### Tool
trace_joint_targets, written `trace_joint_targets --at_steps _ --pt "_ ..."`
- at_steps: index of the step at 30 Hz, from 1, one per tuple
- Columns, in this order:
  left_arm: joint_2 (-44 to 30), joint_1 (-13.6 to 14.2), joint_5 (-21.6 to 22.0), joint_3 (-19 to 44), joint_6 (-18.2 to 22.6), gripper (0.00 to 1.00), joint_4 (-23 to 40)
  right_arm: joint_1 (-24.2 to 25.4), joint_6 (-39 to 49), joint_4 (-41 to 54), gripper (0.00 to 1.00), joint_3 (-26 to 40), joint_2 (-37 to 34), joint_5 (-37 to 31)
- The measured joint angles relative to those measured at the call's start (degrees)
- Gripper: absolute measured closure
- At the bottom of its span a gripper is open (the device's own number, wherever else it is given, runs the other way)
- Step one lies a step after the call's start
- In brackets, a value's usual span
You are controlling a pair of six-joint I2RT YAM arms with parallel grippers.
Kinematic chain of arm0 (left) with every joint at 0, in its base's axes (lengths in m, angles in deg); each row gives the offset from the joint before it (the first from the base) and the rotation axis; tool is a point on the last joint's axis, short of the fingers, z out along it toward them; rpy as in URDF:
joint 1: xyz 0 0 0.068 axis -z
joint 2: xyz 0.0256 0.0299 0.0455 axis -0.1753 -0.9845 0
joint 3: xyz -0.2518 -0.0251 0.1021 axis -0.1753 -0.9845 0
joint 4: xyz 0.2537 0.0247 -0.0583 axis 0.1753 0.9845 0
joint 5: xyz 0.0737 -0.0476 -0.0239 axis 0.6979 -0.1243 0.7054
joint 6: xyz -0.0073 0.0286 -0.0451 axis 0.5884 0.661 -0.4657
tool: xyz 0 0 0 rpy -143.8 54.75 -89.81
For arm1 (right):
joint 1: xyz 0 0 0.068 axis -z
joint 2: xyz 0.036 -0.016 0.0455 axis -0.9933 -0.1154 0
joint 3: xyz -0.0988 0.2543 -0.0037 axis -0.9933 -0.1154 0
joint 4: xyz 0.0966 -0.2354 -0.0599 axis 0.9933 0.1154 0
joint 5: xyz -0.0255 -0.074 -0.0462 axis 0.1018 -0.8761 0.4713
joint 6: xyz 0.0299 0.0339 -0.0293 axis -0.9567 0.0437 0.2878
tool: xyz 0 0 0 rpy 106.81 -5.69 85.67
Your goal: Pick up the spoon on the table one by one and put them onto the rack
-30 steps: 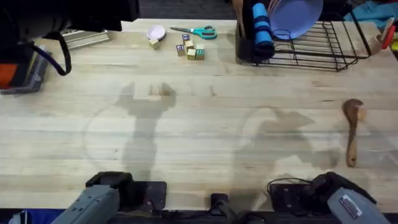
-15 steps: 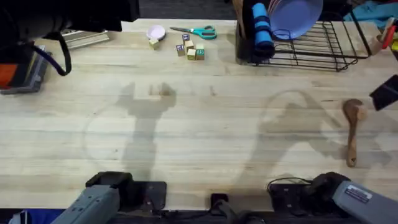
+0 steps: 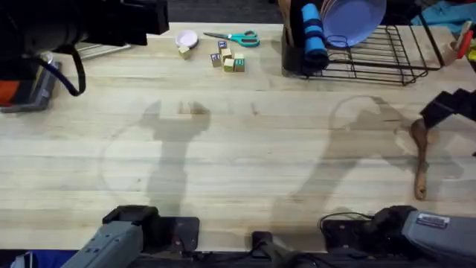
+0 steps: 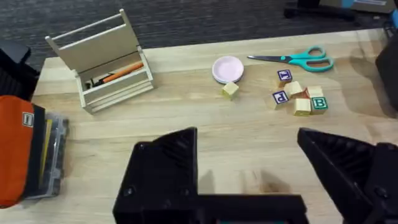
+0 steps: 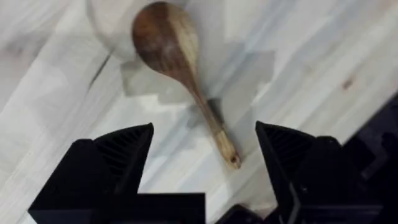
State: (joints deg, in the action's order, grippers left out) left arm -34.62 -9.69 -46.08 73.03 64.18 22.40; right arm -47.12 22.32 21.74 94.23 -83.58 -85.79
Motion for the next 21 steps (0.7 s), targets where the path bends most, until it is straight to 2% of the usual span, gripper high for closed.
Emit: trace_joint_targets --at_steps 12,21 --pt "0.0 0.0 -0.02 0.0 0.0 0.007 0.09 0.23 4.04 -3.35 0.006 -0.41 -8.07 3.96" --pt "0.0 0.0 -0.02 0.0 0.0 0.007 -0.35 4.43 4.42 -11.11 0.006 -6.28 -8.81 7.02"
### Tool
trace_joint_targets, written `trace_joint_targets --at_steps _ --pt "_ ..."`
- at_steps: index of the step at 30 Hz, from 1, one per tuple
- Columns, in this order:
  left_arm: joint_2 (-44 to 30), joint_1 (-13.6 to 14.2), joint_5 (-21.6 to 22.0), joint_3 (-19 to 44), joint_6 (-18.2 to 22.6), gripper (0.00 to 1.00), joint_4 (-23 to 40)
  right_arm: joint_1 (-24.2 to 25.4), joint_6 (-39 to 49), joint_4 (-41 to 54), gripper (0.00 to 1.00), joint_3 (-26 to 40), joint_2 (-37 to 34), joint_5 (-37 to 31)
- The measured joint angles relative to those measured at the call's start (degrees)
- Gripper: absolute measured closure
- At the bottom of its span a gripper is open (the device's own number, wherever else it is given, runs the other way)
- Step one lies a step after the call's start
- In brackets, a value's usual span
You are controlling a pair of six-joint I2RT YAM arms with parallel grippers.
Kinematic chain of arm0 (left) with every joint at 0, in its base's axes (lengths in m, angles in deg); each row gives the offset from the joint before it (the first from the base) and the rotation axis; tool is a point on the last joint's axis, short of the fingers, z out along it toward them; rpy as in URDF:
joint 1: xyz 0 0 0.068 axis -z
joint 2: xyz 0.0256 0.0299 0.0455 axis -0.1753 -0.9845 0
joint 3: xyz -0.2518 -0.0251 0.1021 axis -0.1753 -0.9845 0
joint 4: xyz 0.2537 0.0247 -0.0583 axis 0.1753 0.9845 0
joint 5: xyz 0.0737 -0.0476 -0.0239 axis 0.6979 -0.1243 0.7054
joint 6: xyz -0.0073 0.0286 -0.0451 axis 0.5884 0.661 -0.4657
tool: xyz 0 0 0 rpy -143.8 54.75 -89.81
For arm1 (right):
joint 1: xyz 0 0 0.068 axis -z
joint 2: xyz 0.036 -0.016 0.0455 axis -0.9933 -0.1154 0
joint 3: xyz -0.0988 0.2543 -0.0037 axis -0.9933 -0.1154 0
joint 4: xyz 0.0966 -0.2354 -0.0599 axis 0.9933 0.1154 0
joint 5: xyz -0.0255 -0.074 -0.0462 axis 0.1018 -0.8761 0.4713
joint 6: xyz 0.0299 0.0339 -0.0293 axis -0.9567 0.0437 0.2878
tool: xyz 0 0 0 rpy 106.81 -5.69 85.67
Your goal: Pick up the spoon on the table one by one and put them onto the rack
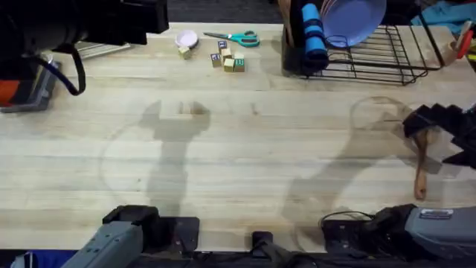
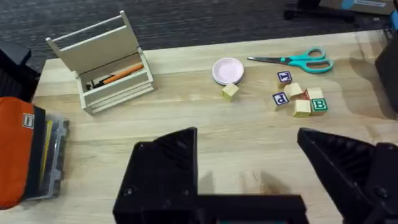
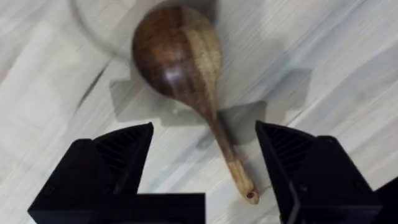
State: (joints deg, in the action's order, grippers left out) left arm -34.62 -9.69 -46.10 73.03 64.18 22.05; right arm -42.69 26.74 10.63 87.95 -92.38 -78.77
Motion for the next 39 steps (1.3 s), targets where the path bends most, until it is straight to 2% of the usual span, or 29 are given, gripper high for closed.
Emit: trace_joint_targets --at_steps 6,19,23,25,32,34,39 --pt "0.0 0.0 0.0 0.0 0.0 0.007 0.0 2.25 0.02 -2.46 0.006 -2.44 -1.5 2.53" --pt "0.0 0.0 0.0 0.0 0.0 0.007 0.04 2.37 0.16 -2.55 0.02 -1.48 -3.16 4.17" --pt "0.0 0.0 0.0 0.0 0.0 0.007 0.11 2.37 0.17 -2.55 0.193 -1.23 -3.3 4.26" --pt "0.0 0.0 0.0 0.0 0.0 0.007 0.11 2.38 0.16 -2.61 0.32 -1.21 -3.3 4.22" --pt "0.0 0.0 0.0 0.0 0.0 0.007 0.17 2.85 0.29 -2.55 0.928 -1.02 -3.3 4.19" --pt "0.0 0.0 0.0 0.0 0.0 0.007 0.2 2.84 0.2 -2.28 0.96 -0.83 -3.3 4.64" --pt "0.0 0.0 0.0 0.0 0.0 0.007 0.24 2.85 0.19 0.37 0.964 1.34 -4.82 5.15"
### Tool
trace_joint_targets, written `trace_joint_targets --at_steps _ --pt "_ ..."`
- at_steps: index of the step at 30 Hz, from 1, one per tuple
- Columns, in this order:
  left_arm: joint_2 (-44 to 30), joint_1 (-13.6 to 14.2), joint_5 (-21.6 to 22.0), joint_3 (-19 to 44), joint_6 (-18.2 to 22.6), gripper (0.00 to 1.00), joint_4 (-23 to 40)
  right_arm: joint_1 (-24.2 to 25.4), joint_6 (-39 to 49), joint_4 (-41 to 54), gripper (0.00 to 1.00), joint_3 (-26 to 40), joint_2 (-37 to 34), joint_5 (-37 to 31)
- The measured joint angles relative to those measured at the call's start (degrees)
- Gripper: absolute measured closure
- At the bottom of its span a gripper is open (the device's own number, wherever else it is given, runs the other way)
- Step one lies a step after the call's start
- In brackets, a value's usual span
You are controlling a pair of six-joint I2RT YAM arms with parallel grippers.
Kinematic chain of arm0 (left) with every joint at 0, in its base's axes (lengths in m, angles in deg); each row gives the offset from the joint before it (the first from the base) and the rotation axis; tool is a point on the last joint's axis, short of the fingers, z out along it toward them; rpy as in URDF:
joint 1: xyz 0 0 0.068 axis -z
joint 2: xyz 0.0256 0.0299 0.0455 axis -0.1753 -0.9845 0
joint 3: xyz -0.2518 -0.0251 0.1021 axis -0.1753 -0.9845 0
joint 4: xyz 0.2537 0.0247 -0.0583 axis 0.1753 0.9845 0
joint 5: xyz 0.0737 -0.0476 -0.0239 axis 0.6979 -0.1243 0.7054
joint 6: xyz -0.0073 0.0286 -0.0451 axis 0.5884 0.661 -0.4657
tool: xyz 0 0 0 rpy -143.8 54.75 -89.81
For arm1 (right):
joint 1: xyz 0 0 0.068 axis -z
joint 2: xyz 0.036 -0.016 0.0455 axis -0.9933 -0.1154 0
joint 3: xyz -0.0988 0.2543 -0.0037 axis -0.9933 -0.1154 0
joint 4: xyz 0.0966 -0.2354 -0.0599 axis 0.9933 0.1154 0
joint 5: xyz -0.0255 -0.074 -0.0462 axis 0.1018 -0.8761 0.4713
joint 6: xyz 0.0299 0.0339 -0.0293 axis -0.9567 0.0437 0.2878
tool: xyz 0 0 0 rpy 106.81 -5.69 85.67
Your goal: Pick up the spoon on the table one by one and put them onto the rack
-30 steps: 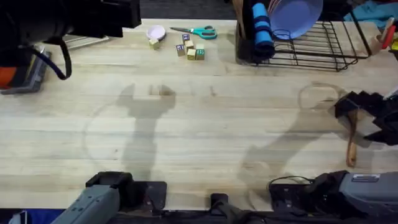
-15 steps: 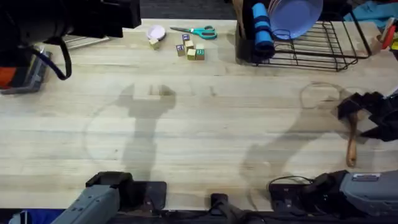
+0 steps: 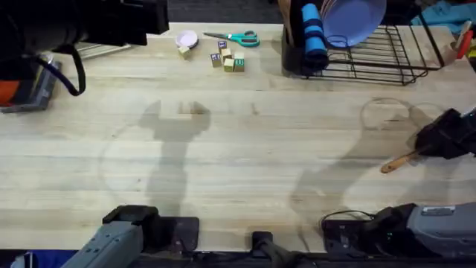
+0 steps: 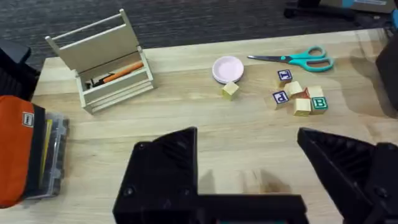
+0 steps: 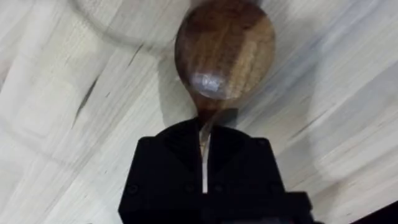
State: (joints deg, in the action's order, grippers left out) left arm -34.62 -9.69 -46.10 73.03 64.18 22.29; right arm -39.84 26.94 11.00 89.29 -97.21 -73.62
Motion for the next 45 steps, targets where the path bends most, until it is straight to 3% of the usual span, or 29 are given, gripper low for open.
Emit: trace_joint_targets --at_steps 6,14,22,29,37,45 --pt "0.0 0.0 0.0 0.0 0.0 0.008 0.0 -0.48 0.46 9.38 0.97 6.4 -2.06 2.81" --pt "0.0 0.0 0.0 0.0 0.0 0.008 0.0 -1.32 0.58 20.23 0.969 24.04 -0.8 4.19" --pt "0.0 0.0 0.0 0.0 0.0 0.007 0.0 -6.76 0.35 22.55 0.968 38.07 1.33 10.85" --pt "0.0 0.0 0.0 0.0 0.0 0.007 0.0 -16.59 0.16 17.43 0.968 46.17 1.44 13.19" --pt "0.0 0.0 0.0 0.0 0.0 0.007 0.0 -29.47 2.68 2.62 0.968 46.75 1.43 13.49" --pt "0.0 0.0 0.0 0.0 0.0 0.007 0.0 -40.43 10.65 -5.14 0.968 46.75 1.41 13.72"
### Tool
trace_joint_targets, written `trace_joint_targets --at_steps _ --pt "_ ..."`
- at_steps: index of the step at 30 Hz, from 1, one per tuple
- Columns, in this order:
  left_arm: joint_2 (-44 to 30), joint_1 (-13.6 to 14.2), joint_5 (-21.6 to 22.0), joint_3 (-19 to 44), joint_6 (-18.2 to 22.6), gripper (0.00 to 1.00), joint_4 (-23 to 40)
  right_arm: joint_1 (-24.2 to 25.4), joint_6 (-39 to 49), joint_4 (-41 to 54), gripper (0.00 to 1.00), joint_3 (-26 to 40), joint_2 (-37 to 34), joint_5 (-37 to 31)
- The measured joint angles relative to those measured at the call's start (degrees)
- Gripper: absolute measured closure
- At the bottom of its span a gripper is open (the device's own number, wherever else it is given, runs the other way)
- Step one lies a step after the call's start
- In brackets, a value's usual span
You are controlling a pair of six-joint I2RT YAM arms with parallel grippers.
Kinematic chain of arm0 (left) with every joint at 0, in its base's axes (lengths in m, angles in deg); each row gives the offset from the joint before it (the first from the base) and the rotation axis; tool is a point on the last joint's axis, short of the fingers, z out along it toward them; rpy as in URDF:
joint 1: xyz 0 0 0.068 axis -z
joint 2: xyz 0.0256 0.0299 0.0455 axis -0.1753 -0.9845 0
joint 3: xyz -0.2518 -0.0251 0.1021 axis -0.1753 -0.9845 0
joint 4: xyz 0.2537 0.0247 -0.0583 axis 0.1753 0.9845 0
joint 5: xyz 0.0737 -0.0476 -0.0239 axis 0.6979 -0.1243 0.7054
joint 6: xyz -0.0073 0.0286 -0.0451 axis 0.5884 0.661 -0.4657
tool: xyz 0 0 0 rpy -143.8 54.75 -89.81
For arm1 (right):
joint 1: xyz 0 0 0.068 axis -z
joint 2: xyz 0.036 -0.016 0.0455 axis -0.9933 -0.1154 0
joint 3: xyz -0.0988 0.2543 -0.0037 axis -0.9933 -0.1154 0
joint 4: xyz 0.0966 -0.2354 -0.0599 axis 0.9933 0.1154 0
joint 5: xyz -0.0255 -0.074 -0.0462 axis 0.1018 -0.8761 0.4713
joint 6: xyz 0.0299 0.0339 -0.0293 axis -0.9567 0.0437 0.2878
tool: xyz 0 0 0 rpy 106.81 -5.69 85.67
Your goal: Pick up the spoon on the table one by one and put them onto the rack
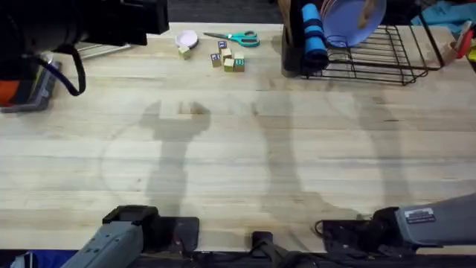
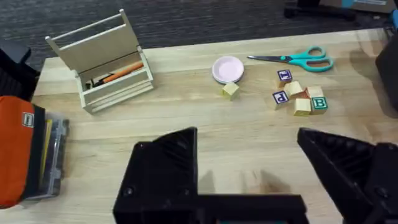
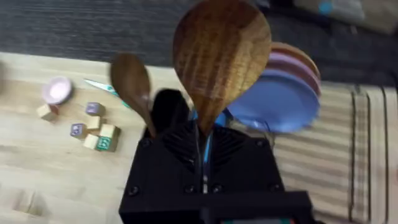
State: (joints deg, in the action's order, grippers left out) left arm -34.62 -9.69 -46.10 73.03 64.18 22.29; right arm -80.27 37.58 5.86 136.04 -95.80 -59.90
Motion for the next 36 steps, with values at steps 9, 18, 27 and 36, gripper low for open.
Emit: trace_joint_targets --at_steps 9,18,27,36 --pt "0.0 0.0 0.0 0.0 0.0 0.008 0.0 -5.81 2.41 -14.21 0.965 0.0 -3.7 0.2" --pt "0.0 0.0 0.0 0.0 0.0 0.007 0.0 -8.93 2.65 -25.39 0.965 0.0 -9.1 0.17" --pt "0.0 0.0 0.0 0.0 0.0 0.007 0.0 -11.98 3.97 -32.14 0.965 0.0 -17.99 -2.63" --pt "0.0 0.0 0.0 0.0 0.0 0.008 0.0 -12.46 5.19 -35.52 0.965 0.0 -21.0 -4.47"
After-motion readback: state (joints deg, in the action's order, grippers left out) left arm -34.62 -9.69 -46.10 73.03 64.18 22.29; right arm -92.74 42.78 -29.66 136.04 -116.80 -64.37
